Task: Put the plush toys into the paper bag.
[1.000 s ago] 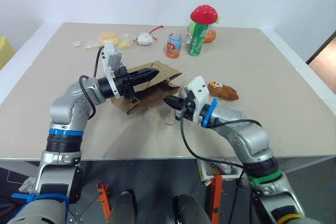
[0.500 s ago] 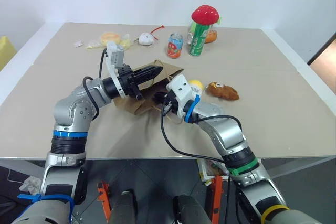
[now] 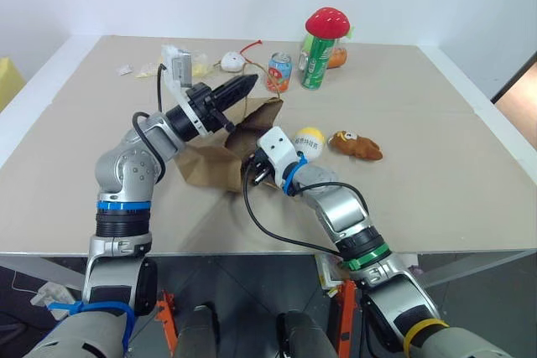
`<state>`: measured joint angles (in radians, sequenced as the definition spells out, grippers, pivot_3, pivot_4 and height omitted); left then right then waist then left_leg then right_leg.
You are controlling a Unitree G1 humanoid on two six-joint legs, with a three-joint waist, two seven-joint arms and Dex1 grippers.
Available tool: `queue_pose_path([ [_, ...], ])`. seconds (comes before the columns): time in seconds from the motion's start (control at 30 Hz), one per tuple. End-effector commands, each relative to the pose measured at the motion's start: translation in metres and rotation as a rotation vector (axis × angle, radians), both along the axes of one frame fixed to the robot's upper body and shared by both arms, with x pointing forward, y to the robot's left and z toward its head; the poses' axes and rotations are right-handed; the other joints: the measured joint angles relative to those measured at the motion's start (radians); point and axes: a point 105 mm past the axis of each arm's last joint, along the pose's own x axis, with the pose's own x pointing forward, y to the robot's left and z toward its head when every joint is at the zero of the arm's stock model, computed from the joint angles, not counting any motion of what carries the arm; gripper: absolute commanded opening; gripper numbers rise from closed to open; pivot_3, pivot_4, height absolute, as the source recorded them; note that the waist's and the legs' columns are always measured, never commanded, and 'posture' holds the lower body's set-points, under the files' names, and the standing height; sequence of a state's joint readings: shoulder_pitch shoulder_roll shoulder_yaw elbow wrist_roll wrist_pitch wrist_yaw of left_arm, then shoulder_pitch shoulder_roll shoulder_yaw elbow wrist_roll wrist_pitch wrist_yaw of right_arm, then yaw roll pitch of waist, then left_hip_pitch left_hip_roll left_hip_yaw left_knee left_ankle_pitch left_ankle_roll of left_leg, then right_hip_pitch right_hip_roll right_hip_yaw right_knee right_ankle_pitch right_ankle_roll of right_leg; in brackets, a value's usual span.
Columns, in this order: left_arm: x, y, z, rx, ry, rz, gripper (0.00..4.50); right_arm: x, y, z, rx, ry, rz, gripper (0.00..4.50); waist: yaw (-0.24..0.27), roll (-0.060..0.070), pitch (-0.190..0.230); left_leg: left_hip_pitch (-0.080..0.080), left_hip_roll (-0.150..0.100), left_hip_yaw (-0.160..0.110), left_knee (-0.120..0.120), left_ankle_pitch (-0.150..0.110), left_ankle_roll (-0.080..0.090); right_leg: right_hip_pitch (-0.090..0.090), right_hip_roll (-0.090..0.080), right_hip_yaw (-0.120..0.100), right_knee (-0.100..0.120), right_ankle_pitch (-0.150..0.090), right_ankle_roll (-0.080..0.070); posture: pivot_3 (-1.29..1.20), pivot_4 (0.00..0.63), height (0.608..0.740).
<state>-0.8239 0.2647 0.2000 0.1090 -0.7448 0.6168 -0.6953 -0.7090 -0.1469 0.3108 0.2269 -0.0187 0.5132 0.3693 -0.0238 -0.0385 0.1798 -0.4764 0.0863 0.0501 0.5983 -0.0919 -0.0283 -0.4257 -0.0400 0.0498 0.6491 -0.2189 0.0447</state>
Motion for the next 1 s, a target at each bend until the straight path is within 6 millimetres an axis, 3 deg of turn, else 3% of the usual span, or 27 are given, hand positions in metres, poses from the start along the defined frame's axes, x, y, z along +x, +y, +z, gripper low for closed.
queue_pose_path([
  [0.03,0.006,0.012,0.025,-0.058,-0.084,0.094,0.0,-0.003,0.001,0.001,-0.013,0.006,0.026,0.08,0.0,0.0,0.0,0.0,0.0,0.0,0.0,0.0,0.0,0.0,0.0,0.0,0.0,0.0,0.0,0.0,0.15,0.74],
  [0.13,0.002,0.008,0.031,-0.027,-0.163,0.102,0.0,-0.008,0.002,-0.007,-0.055,0.063,0.055,0.08,0.0,0.0,0.0,0.0,0.0,0.0,0.0,0.0,0.0,0.0,0.0,0.0,0.0,0.0,0.0,0.0,0.15,0.74],
  [0.27,-0.019,-0.011,0.028,0.098,-0.352,0.047,0.0,-0.011,-0.001,-0.01,-0.041,0.162,0.039,0.08,0.0,0.0,0.0,0.0,0.0,0.0,0.0,0.0,0.0,0.0,0.0,0.0,0.0,0.0,-0.001,0.0,0.15,0.74],
  [0.5,-0.054,-0.028,0.031,0.112,-0.598,-0.048,0.0,-0.014,-0.006,-0.009,0.001,0.256,0.018,0.08,0.0,0.0,0.0,0.0,0.0,0.001,-0.001,-0.001,-0.002,0.0,-0.001,0.0,0.0,0.0,-0.003,0.0,0.15,0.74],
  [1.0,-0.051,-0.022,0.036,0.059,-0.629,-0.005,0.0,-0.014,-0.014,-0.017,-0.021,0.274,-0.014,0.08,0.0,0.0,0.0,0.0,0.0,0.001,-0.001,-0.001,-0.001,0.0,-0.001,0.0,0.0,-0.002,0.001,0.0,0.15,0.74],
])
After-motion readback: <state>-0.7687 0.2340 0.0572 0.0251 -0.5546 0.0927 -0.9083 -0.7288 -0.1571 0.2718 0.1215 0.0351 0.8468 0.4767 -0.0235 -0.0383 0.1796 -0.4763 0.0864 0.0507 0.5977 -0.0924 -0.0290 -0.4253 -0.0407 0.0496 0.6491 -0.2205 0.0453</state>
